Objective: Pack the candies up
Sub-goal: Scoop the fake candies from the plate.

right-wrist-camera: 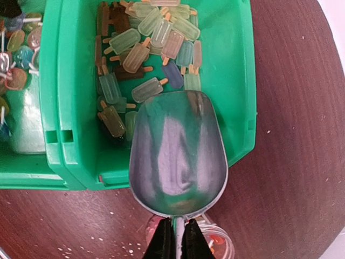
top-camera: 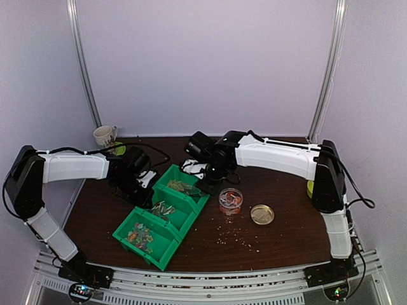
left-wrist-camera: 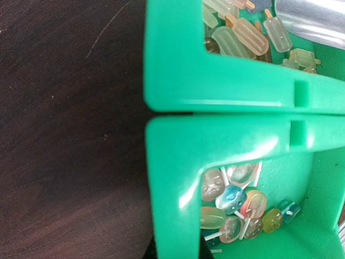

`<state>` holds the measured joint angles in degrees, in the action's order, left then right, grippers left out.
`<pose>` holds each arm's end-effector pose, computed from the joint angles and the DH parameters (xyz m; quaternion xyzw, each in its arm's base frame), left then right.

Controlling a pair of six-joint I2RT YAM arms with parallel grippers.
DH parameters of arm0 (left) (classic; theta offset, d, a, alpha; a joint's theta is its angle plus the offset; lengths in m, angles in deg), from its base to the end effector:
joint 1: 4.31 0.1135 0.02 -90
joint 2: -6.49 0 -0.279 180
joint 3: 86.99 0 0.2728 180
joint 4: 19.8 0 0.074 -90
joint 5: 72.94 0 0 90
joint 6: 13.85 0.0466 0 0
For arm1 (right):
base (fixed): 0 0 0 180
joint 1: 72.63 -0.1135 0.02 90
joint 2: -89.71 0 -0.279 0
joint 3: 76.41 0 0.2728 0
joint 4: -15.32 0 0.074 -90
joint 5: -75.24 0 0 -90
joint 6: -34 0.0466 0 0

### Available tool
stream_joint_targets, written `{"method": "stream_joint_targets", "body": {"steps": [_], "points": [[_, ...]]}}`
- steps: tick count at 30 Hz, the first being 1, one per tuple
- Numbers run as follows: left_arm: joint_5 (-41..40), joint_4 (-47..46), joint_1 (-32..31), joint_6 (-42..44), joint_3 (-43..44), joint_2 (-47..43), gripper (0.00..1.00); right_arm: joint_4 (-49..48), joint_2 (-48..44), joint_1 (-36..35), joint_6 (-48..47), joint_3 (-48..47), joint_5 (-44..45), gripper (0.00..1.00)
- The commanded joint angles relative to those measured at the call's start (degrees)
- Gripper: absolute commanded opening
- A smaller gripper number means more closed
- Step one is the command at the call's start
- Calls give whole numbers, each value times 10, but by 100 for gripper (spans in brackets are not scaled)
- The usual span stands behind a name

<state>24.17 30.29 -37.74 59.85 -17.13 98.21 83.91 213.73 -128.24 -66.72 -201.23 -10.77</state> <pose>0.2629 -0.1805 0.1765 0.1564 0.9733 -0.1214 0.1163 0.2819 0.4062 0.2370 -0.5309 0.8246 0.0419 0.1910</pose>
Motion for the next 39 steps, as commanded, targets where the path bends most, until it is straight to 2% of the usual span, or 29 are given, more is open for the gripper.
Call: {"method": "stream_joint_targets", "body": {"steps": [1,5,11,14,26,29,34,39], "points": [[122,-63,-14,21,42,-44,0,46,8,-17,-125,46,40,0],[121,-55,-14,21,46,-49,0,19,-13,-24,-168,50,64,0],[124,-38,-13,25,57,-50,0,-93,-63,-41,-243,120,126,0],[127,-34,-13,29,59,-50,0,-145,-72,-42,-260,146,187,0],[130,-28,-13,25,64,-57,0,-385,-107,-58,-281,256,343,0],[130,-30,-13,23,63,-60,0,-368,-101,-68,-292,257,328,0],[121,-27,-13,25,60,-62,0,-275,-91,-78,-304,238,283,0],[106,-17,-12,32,61,-64,0,-193,-111,-81,-317,227,151,0]]}}
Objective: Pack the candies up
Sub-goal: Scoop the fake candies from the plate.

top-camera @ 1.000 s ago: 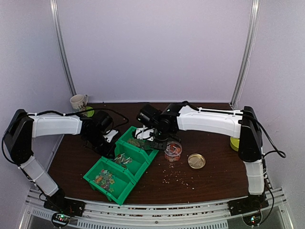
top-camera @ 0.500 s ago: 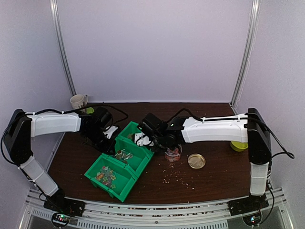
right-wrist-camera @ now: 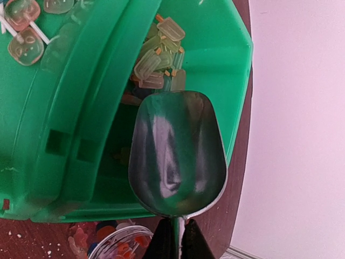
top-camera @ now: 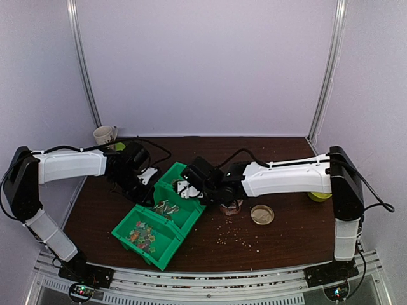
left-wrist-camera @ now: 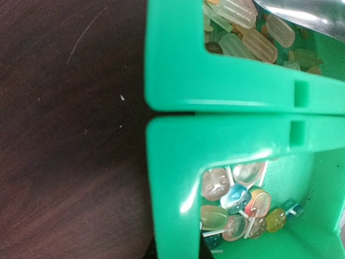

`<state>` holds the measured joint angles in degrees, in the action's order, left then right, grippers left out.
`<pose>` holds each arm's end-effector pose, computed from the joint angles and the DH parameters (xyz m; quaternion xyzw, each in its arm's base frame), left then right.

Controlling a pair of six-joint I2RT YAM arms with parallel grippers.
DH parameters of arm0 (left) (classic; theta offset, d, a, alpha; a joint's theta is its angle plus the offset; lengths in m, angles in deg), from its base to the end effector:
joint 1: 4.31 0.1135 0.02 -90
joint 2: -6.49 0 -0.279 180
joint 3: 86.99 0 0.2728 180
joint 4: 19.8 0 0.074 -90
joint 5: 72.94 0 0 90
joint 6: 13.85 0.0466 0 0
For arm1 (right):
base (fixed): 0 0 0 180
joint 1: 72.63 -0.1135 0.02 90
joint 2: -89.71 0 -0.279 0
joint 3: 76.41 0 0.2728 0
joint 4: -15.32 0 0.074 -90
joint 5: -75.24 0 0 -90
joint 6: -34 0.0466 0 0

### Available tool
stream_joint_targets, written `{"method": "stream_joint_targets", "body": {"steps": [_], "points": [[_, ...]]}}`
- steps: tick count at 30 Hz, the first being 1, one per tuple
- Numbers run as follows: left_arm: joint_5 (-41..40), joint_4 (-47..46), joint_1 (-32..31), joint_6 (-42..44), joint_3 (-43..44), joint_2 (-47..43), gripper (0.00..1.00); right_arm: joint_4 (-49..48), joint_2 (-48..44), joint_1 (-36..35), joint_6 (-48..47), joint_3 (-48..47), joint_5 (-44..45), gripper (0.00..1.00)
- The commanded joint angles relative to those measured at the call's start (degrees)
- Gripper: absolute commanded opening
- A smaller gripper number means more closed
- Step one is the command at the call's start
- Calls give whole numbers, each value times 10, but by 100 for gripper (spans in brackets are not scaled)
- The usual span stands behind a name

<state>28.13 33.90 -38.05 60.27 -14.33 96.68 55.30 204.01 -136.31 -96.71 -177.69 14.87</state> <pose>0.2608 -0.1849 0.1970 0.1680 0.9677 -0.1545 0.1074 0.2288 0.4106 0.2149 -0.6746 0.6261 -0.1766 0.3489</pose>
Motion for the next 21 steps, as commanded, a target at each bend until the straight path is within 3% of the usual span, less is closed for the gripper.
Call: {"method": "stream_joint_targets", "body": {"steps": [1,6,10,17,21], "points": [[63,-47,-10,30,36,-48,0,119,-13,-1,-20,-17,-136,0],[61,-43,-9,38,33,-53,0,284,29,0,-6,-113,-251,0],[79,-47,-10,39,30,-53,0,339,55,-1,17,-151,-320,0],[92,-47,-10,43,30,-66,0,369,120,8,68,-191,-342,0],[114,-59,-11,42,24,-76,0,354,163,22,153,-239,-373,0]]}}
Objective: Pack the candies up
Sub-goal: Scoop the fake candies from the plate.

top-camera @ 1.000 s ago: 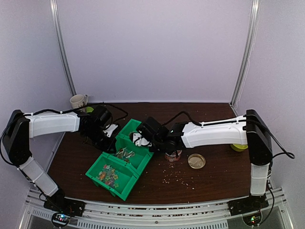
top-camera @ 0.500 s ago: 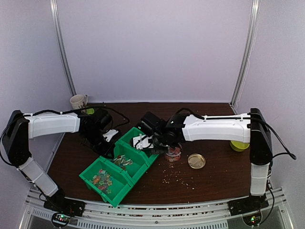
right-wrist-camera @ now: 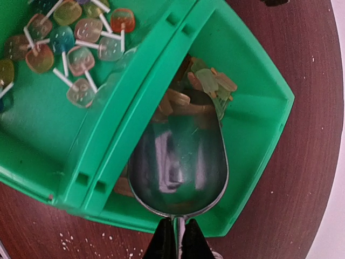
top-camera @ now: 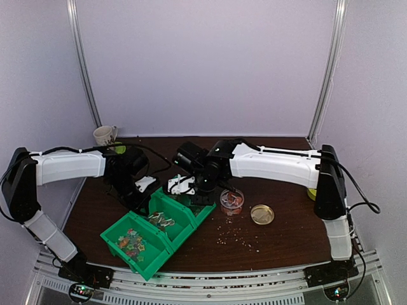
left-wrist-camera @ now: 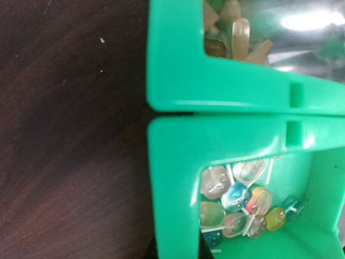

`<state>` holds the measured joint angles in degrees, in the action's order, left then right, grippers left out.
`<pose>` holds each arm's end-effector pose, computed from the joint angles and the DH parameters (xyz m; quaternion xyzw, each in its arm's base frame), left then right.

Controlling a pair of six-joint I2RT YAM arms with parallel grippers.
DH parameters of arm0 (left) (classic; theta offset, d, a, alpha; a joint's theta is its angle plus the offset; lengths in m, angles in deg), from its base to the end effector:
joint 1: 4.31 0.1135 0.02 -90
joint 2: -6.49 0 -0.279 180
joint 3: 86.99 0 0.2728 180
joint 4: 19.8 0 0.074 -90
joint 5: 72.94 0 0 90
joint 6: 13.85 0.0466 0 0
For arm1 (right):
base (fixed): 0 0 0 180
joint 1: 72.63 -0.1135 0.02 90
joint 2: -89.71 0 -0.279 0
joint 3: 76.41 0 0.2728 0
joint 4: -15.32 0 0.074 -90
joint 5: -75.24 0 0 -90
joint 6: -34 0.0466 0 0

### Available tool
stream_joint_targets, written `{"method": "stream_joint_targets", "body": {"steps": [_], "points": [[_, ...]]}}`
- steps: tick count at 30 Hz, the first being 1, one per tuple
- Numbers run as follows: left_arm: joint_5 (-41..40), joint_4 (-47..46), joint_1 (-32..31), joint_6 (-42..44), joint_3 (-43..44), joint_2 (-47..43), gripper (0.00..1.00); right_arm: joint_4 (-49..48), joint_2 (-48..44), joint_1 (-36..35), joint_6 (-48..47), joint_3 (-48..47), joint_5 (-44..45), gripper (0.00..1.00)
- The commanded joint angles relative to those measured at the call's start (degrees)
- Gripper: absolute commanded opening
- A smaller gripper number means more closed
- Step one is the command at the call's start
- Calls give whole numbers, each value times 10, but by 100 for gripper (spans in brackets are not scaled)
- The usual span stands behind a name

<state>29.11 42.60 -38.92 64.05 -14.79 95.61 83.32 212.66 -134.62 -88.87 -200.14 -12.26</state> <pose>0.2405 -0.1778 0.1956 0.2028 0.9692 -0.1326 0.0435 0.2325 0.4327 0.2402 -0.7189 0.6662 0.0289 0.1965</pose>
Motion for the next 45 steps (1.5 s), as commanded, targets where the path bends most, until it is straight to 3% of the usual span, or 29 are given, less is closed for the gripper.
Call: {"method": "stream_joint_targets", "body": {"steps": [1,7,13,22,37,45], "points": [[107,-150,-3,4,26,-71,0,74,85,12,96,-25,-115,0],[111,-156,-3,1,20,-82,0,-52,55,28,183,49,-132,0],[103,-151,-2,-5,27,-86,0,-238,11,43,241,163,-180,0],[77,-173,2,-6,3,-87,0,-541,-61,45,257,333,-199,0],[54,-172,31,-24,-3,-70,0,-740,-149,49,243,481,-129,0],[45,-163,43,-28,-2,-60,0,-771,-205,56,224,529,-118,0]]}}
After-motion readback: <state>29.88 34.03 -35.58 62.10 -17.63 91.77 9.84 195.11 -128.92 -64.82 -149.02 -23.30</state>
